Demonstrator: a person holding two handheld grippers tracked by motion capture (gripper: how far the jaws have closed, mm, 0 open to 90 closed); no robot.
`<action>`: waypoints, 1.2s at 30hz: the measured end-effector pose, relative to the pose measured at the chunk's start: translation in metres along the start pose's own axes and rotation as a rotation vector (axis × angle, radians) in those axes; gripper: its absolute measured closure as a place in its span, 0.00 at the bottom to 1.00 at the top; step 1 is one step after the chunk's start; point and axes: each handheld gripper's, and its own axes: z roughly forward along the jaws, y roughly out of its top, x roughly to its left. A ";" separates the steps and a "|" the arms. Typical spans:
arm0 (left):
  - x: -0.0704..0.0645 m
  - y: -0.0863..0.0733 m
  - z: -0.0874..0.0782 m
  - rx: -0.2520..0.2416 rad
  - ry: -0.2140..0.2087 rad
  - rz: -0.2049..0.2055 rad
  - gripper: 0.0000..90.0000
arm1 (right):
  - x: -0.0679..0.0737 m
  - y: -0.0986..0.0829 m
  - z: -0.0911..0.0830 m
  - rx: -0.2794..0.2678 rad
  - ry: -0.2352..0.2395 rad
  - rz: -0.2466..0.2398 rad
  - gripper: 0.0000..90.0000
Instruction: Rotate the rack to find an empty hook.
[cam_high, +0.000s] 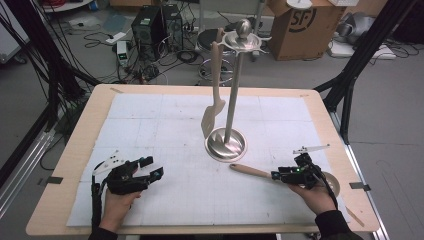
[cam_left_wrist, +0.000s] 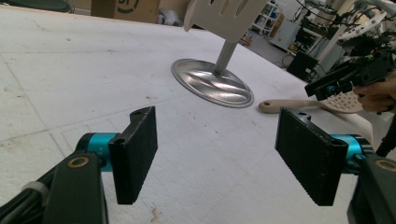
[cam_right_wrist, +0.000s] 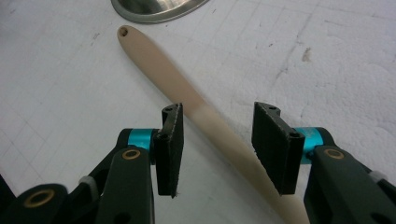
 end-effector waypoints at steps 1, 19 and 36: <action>0.000 0.000 0.000 0.001 -0.001 0.001 0.34 | 0.000 0.000 0.001 0.002 0.004 0.001 0.60; 0.000 0.000 0.001 0.004 0.001 0.002 0.34 | -0.002 -0.002 0.002 0.008 0.011 -0.002 0.56; 0.001 0.000 0.001 0.006 0.000 0.001 0.34 | 0.003 0.001 0.006 0.066 -0.004 -0.077 0.55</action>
